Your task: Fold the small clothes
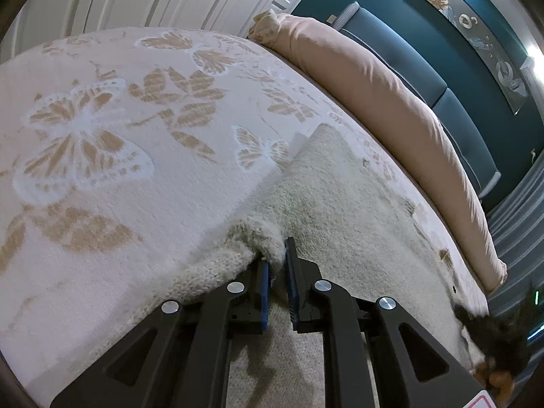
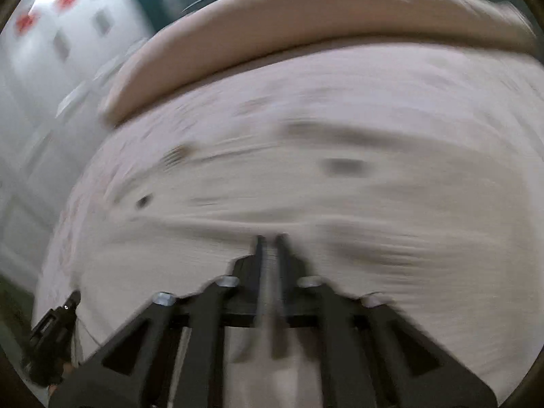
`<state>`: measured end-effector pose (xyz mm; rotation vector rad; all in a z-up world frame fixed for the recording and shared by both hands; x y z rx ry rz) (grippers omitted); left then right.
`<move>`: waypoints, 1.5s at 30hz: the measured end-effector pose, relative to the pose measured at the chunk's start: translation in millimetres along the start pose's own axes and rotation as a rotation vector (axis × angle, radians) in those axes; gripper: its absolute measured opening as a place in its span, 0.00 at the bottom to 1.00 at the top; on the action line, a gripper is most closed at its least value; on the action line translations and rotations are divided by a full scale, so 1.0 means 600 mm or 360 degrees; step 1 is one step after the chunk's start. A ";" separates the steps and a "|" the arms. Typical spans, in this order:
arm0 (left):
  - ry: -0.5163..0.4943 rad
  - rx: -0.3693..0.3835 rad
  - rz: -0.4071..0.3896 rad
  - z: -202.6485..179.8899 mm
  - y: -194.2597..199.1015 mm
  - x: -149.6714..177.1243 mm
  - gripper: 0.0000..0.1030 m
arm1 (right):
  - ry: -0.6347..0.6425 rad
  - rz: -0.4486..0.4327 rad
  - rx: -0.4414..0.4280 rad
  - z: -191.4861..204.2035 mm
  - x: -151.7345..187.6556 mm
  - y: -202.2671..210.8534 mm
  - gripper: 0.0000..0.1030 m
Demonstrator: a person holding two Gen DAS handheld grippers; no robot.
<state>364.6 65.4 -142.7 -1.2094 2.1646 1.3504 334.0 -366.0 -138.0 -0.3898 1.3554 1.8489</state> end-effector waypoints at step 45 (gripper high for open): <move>0.0063 0.0121 0.0608 0.141 0.369 0.138 0.61 | -0.0550 0.0205 -0.0113 -0.091 0.439 0.464 0.59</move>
Point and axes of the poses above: each gripper's, at about its wrist camera, not at the fingertips, and y roughly against the way its jaws point, z to its left, x to its underside, the point moved 5 cm from there along -y, roughly the way its jaws point, and after that the axes turned 6 degrees about -z, right-handed, at the moved point
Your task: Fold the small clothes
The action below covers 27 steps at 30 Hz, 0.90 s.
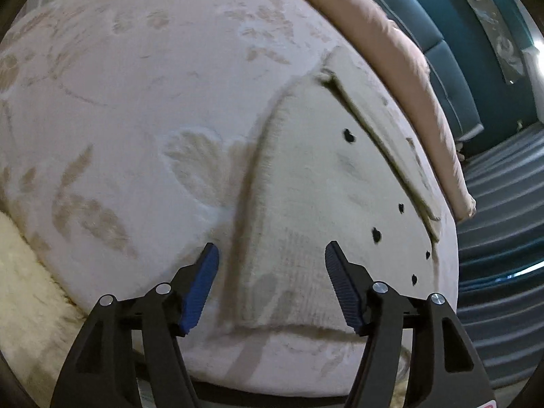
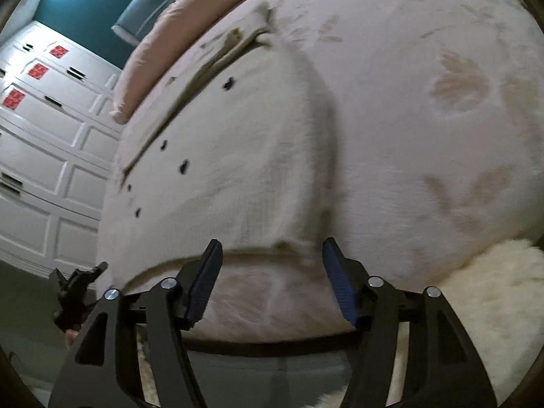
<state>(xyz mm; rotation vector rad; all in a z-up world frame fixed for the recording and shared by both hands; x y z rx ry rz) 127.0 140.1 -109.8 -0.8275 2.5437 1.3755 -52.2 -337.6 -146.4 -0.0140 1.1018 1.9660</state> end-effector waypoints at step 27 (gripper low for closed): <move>-0.0353 -0.0164 0.0484 0.033 0.269 0.201 0.04 | 0.0506 0.0510 0.0239 0.051 0.200 0.222 0.05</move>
Point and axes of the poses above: each gripper's, at about its wrist camera, not at the fingertips, and y roughly against the way its jaws point, z to its left, x to its underside, the point moved 5 cm from there along -y, roughly the way its jaws point, and after that the axes turned 6 degrees about -z, right-handed, at the moved point
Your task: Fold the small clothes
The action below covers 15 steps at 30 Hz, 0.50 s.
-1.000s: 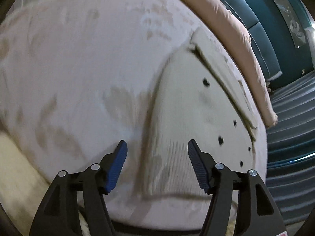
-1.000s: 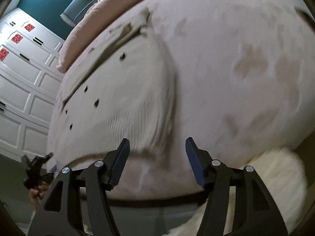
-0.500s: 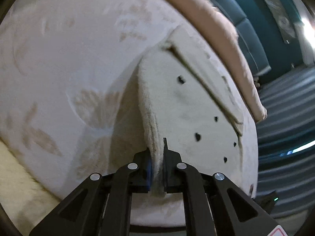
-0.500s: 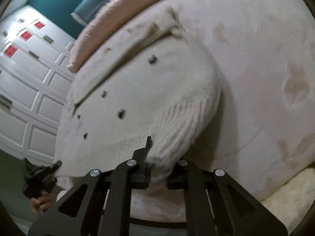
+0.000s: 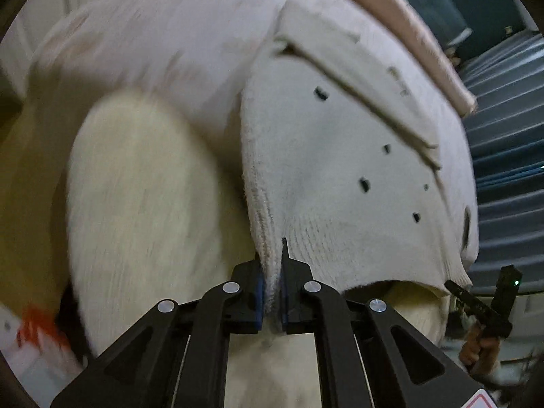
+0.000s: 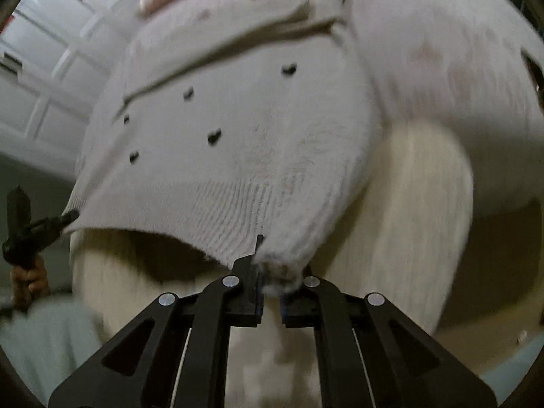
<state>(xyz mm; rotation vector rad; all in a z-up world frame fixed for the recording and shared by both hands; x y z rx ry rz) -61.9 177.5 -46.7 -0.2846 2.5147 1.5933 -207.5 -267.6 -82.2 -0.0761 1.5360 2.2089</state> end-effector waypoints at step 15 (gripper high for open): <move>-0.0341 0.0180 -0.0819 -0.219 -0.027 -0.394 0.16 | -0.0153 -0.0916 -0.0084 -0.015 -0.433 0.018 0.25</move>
Point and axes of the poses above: each gripper's, at about its wrist camera, not at the fingertips, and y roughly against the way its jaws point, z to its left, x to its underside, the point moved 5 cm from there along -y, roughly the way its jaws point, and after that the axes turned 6 degrees about -z, right-handed, at the moved point
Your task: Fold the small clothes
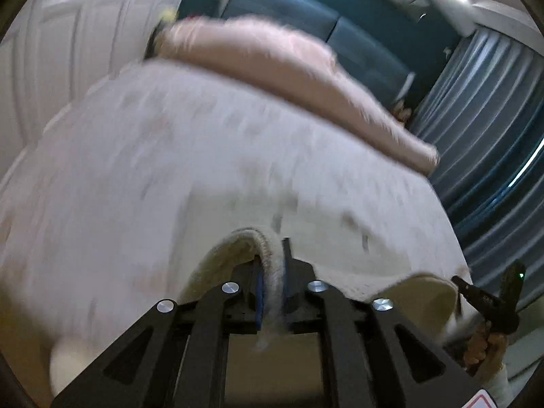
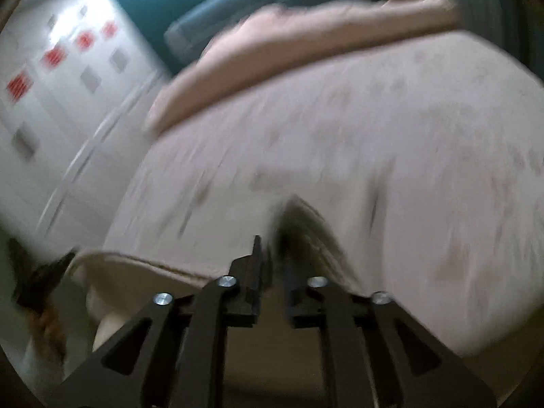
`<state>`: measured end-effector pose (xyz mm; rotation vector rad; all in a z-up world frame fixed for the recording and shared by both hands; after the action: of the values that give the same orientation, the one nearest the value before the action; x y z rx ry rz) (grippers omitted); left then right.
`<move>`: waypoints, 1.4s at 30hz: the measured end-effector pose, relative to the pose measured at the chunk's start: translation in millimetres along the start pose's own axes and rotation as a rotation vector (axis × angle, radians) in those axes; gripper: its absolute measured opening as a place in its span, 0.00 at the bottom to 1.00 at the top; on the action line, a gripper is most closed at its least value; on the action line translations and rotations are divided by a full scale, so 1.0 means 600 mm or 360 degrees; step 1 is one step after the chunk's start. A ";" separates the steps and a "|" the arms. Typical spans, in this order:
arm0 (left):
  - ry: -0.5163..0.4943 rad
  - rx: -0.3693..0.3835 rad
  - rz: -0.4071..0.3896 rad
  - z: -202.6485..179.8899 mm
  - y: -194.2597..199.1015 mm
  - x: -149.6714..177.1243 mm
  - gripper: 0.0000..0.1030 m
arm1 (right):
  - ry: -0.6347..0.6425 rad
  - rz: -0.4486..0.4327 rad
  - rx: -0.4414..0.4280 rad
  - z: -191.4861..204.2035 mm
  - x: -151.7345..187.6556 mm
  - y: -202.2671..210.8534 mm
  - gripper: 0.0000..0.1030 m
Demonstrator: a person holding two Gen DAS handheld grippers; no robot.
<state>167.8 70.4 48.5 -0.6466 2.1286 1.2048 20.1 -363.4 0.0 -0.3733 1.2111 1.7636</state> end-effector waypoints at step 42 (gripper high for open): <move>0.0593 -0.0221 0.0574 0.204 0.046 0.315 0.15 | -0.0249 0.0489 0.0228 -0.100 0.282 0.042 0.13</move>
<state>49.3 167.9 -118.5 -0.5995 2.5698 1.5322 -102.9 -328.4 -128.8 0.0379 1.3244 1.9095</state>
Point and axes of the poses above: each gripper's, at about its wrist camera, not at the fingertips, and y roughly against the way its jaws point, z to its left, x to its underside, the point moved 5 cm from there along -y, roughly the way its jaws point, and after that the axes turned 6 degrees about -z, right-handed, at the moved point
